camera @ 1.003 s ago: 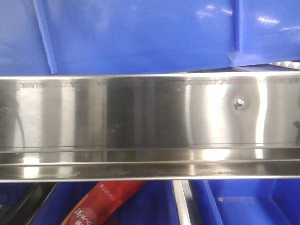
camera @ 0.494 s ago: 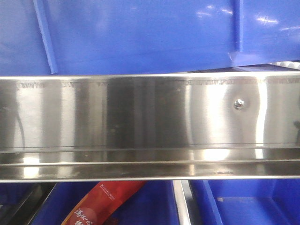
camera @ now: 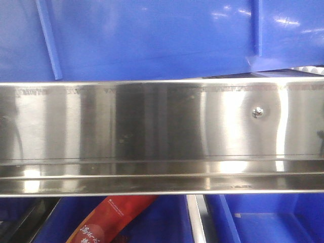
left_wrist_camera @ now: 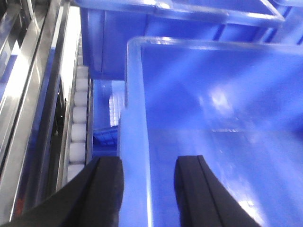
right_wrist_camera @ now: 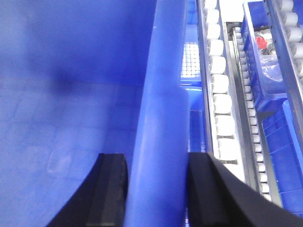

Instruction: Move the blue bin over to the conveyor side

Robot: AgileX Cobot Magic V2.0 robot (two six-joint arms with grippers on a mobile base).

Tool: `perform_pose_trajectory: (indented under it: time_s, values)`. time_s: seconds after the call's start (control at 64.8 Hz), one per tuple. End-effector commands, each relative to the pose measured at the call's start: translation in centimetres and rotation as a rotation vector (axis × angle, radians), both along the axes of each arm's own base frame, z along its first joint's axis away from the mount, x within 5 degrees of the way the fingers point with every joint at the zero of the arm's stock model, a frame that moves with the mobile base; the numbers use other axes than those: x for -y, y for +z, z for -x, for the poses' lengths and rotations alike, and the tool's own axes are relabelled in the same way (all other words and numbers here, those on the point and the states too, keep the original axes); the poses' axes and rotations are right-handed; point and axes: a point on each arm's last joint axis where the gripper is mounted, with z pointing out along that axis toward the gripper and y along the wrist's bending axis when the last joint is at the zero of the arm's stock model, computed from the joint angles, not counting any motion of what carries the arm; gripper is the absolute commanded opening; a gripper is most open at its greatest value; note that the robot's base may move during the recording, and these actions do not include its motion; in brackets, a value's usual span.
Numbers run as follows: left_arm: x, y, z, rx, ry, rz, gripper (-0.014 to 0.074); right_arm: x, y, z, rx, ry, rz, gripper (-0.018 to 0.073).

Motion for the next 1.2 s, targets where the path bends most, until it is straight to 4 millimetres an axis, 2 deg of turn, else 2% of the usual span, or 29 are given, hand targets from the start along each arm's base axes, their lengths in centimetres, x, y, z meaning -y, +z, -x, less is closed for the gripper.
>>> perform_pose_trajectory:
  time_s: [0.0, 0.077, 0.201, 0.416, 0.74, 1.049, 1.188]
  values:
    - [0.2, 0.0, -0.9, -0.023, -0.017, 0.001, 0.0204, 0.1, 0.2, 0.0, 0.019, 0.006, 0.020, -0.0087]
    - [0.1, -0.2, -1.6, -0.045, -0.018, -0.021, 0.0213, 0.1, 0.2, 0.0, 0.019, 0.006, 0.020, -0.0087]
    - [0.0, 0.0, -2.3, -0.069, -0.022, -0.037, 0.0282, 0.1, 0.2, 0.0, 0.019, 0.006, 0.020, -0.0087]
    - [0.0, -2.1, -3.5, -0.164, -0.030, -0.048, 0.0407, 0.1, 0.2, 0.0, 0.019, 0.006, 0.020, -0.0087]
    - [0.1, -3.9, -4.9, -0.216, -0.037, -0.028, 0.0401, 0.1, 0.2, 0.0, 0.019, 0.006, 0.020, -0.0087]
    - [0.1, -4.0, -5.0, -0.216, -0.036, -0.028, 0.0398, 0.1, 0.2, 0.0, 0.019, 0.006, 0.020, -0.0087]
    - [0.1, -4.3, -5.2, -0.224, -0.037, -0.024, 0.0367, 0.1, 0.2, 0.0, 0.019, 0.006, 0.020, -0.0087]
